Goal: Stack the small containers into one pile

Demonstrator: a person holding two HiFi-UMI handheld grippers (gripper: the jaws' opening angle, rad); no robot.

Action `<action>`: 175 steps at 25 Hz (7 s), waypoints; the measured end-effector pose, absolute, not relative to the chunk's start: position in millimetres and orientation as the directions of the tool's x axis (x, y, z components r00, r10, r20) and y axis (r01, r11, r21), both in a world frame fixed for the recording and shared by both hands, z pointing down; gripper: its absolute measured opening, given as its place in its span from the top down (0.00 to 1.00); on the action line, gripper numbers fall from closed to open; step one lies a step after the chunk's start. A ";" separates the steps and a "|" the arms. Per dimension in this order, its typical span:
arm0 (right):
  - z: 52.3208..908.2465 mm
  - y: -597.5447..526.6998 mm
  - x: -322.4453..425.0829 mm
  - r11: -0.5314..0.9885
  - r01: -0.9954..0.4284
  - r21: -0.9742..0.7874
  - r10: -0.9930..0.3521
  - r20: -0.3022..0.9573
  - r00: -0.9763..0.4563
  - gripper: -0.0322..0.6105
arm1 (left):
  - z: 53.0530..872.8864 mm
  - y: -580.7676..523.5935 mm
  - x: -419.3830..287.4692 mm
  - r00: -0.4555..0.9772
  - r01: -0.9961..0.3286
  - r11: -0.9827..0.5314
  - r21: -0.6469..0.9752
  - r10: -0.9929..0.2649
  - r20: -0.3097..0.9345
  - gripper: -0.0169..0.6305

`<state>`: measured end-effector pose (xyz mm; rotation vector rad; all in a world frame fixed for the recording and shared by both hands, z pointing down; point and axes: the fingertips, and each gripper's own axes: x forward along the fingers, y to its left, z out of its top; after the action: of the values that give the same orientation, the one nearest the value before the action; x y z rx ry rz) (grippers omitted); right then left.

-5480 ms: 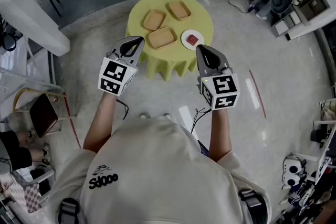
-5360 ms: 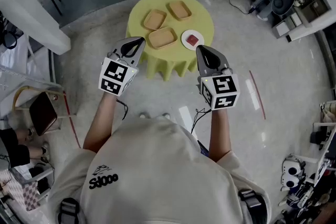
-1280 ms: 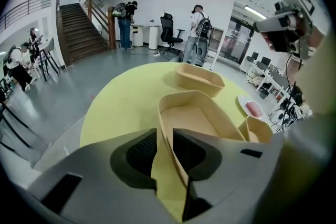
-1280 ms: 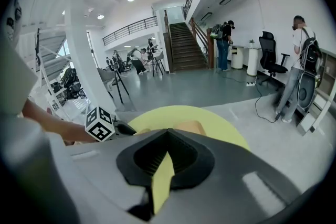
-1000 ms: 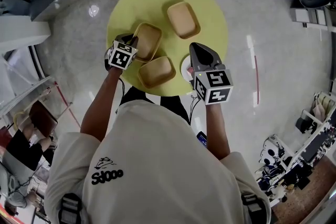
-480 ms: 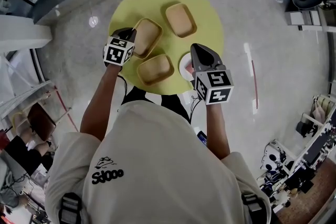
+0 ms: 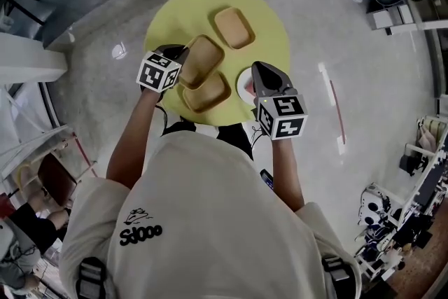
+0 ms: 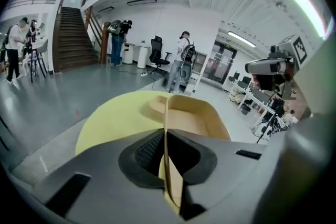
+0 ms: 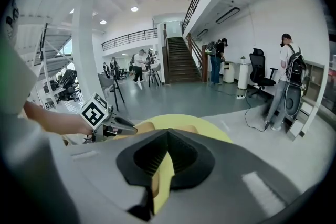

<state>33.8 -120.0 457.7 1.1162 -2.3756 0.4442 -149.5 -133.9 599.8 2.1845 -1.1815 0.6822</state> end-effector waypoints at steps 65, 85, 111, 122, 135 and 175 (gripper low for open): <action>485.7 -91.4 81.7 0.412 -0.903 -0.123 -0.703 0.588 -0.400 0.93 | 667.3 -68.9 -47.1 0.585 -0.622 -0.692 0.365 -0.101 0.805 0.95; 489.1 -80.5 82.5 0.412 -0.901 -0.131 -0.697 0.591 -0.405 0.93 | 692.5 -71.7 -62.7 0.477 -0.690 -0.692 0.213 -0.213 0.853 0.84; 490.0 -138.3 133.2 0.519 -0.831 -0.199 -0.608 0.597 -0.523 0.93 | 673.2 -84.0 -38.6 0.517 -0.648 -0.679 0.346 -0.058 0.854 0.76; 511.8 -185.8 207.8 0.530 -0.811 -0.246 -0.560 0.617 -0.553 0.93 | 666.0 -222.8 -41.4 0.493 -0.869 -0.243 0.430 -0.384 0.780 0.76; 537.3 -210.8 242.4 0.544 -0.794 -0.271 -0.536 0.615 -0.578 0.93 | 694.1 -248.5 -51.1 0.389 -0.800 0.170 0.575 -0.583 0.713 0.87; 492.6 -60.9 91.7 0.324 -0.929 -0.176 -0.754 0.545 -0.366 0.93 | 625.1 -82.8 -78.2 0.770 -0.579 -0.541 0.610 -0.118 0.627 0.94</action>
<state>91.7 -60.9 492.6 1.4968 -2.2317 0.6643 -78.2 -82.8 625.1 2.0850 -0.5199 0.6661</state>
